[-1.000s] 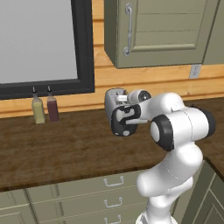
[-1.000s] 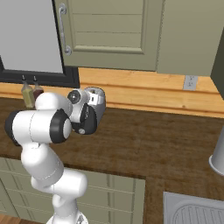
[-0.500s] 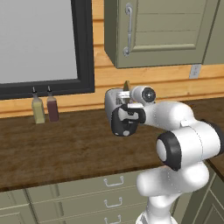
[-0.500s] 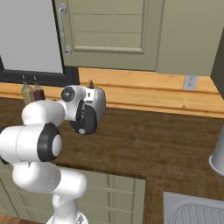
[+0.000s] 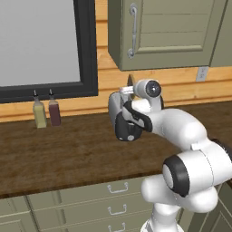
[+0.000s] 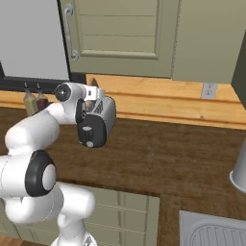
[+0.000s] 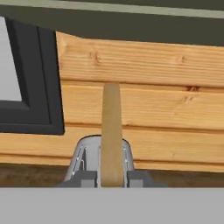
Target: Start the toaster. Once the lever pops up, take the bread to the plate on the dining counter.
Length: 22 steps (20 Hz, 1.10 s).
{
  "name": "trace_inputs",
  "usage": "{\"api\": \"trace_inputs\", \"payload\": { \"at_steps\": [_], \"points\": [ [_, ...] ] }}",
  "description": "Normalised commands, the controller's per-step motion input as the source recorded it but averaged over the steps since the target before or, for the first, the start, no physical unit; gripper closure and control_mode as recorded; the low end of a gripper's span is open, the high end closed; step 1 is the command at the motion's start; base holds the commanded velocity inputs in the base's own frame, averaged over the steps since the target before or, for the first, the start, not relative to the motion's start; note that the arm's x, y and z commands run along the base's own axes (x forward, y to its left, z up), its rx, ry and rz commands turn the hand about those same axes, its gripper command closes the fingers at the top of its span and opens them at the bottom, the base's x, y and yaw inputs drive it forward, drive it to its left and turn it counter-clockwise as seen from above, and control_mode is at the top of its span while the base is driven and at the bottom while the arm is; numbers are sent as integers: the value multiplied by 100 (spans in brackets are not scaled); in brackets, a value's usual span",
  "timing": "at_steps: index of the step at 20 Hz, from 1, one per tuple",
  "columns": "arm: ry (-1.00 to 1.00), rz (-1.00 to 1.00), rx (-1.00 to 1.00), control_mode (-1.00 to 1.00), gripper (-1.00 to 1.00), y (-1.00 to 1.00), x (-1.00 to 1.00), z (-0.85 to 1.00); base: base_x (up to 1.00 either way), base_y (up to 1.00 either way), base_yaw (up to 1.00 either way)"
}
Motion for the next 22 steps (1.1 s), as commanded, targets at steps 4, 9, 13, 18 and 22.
{"api": "trace_inputs", "payload": {
  "at_steps": [4, 9, 13, 18, 22],
  "points": [
    [0, 0, -6, -100, 100, 9, -24, 80, 0, 0, 0],
    [0, 0, -6, -100, 100, 7, -37, 57, 0, 0, 0],
    [6, 0, -3, -100, 100, 0, -44, 21, 0, 0, 0],
    [5, 0, -3, -100, 100, 0, -56, 0, 0, 0, 0],
    [0, 0, -3, -100, 100, 0, -79, 15, 0, 0, 0]
  ]
}}
